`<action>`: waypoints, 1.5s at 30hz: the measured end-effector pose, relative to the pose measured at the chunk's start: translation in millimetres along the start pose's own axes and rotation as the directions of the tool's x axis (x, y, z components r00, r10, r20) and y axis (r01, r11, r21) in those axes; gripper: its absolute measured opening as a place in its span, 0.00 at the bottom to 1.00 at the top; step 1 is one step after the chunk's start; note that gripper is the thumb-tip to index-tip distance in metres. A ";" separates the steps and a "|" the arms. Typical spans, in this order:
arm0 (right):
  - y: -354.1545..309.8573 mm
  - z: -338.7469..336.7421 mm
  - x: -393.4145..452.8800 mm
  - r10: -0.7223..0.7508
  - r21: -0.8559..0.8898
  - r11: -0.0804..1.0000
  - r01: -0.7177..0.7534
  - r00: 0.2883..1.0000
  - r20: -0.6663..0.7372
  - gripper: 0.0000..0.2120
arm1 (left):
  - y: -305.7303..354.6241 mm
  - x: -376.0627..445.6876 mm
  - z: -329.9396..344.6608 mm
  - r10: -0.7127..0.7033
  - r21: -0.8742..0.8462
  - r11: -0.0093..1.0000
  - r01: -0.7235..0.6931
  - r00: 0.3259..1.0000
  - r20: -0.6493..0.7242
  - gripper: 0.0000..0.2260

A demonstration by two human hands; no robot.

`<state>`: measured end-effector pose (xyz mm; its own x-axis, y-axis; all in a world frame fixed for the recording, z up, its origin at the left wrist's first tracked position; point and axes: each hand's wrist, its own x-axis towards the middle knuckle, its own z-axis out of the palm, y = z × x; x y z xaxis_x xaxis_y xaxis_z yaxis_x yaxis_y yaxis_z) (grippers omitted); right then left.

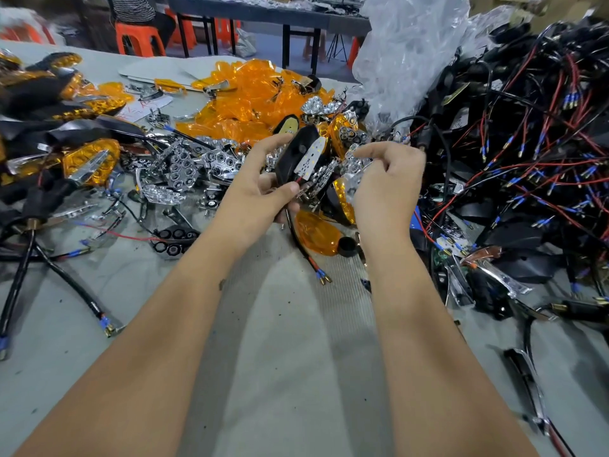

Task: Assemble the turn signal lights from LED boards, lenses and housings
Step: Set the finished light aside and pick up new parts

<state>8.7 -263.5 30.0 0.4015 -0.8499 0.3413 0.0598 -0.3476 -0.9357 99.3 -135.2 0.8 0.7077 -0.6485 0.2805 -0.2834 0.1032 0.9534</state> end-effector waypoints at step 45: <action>2.9 12.5 -4.0 0.018 0.075 0.997 -0.032 0.981 0.192 0.12 | -3.1 2.0 6.7 -0.078 -0.228 0.972 0.061 0.994 -0.070 0.14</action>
<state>18.7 -256.2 24.8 0.5702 -0.7642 0.3015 0.1148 -0.2892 -0.9503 97.2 -142.0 -2.3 0.7712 -0.6003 0.2119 -0.0851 0.2327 0.9688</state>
